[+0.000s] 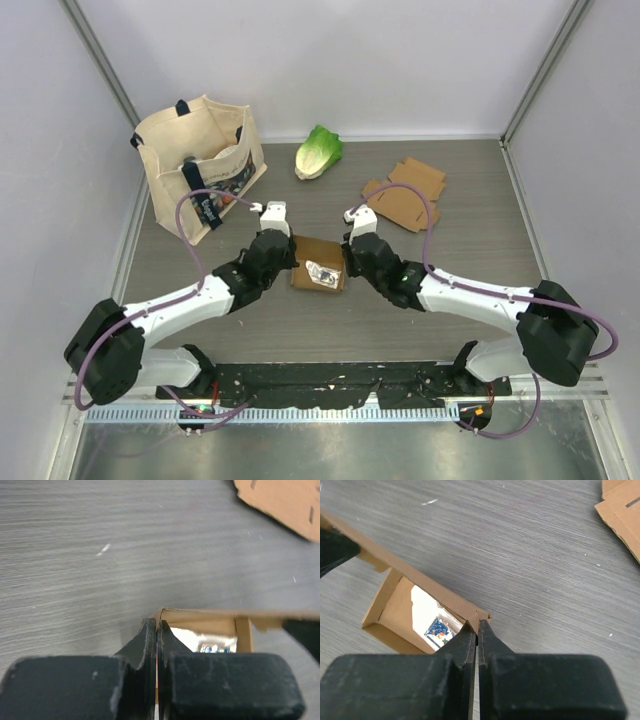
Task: Fold the paper box
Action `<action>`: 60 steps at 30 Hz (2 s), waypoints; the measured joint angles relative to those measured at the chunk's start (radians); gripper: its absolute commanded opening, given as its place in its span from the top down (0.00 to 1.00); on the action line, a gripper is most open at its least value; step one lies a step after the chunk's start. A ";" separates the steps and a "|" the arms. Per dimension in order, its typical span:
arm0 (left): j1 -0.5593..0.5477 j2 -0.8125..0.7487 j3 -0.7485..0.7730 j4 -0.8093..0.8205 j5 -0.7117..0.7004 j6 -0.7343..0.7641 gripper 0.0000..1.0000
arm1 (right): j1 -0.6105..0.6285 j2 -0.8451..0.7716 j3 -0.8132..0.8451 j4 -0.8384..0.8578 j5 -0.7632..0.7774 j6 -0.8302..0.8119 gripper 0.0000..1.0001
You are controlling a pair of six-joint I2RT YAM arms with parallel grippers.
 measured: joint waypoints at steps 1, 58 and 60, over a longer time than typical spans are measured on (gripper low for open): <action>-0.003 0.021 0.020 -0.004 -0.043 -0.033 1.00 | 0.028 0.002 0.000 0.011 0.056 0.035 1.00; -0.233 0.223 0.042 0.101 -0.299 -0.351 1.00 | 0.257 0.145 -0.217 0.328 0.814 0.439 1.00; -0.235 0.237 0.055 0.100 -0.297 -0.351 1.00 | 0.257 0.143 -0.223 0.331 0.820 0.437 1.00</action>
